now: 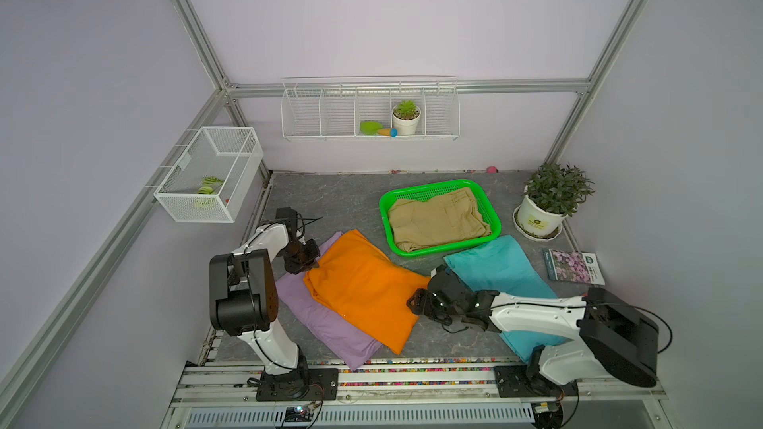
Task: Put the folded long pants in the basket
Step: Adjust the long pant at the center of the board, then pick up the long pant at the center of the board.
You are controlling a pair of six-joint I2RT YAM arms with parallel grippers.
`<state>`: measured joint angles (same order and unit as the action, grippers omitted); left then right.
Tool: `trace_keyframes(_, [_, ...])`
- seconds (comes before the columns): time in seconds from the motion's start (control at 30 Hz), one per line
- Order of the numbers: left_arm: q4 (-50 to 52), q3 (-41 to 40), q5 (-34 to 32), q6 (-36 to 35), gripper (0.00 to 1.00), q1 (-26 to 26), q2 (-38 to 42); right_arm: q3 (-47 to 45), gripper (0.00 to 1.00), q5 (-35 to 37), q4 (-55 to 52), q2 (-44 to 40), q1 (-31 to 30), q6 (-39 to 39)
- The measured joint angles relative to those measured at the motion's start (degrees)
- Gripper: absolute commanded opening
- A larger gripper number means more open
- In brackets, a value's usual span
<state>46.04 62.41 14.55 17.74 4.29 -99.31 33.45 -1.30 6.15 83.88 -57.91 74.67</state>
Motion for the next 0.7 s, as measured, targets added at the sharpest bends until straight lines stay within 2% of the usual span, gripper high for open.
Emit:
trace_keyframes(0.17, [-0.1, 0.0, -1.5, 0.0, 0.0, 0.2, 0.2, -0.2, 0.75, -0.2, 9.1, 4.0, -0.8, 5.6])
trace_keyframes(0.27, [-0.3, 0.0, -2.6, 0.0, 0.0, 0.4, 0.2, 0.4, 0.67, -0.2, 11.6, 6.0, -1.6, 7.4])
trace_keyframes(0.57, [-1.2, -0.5, -5.6, 0.0, 0.0, 0.9, 2.9, 1.7, 0.25, -5.0, 19.9, 13.3, -0.2, 8.4])
trace_keyframes(0.7, [-1.2, -0.7, -6.9, 0.0, 0.0, 1.0, 4.7, 3.4, 0.01, -7.6, 21.6, 15.6, 0.7, 6.9])
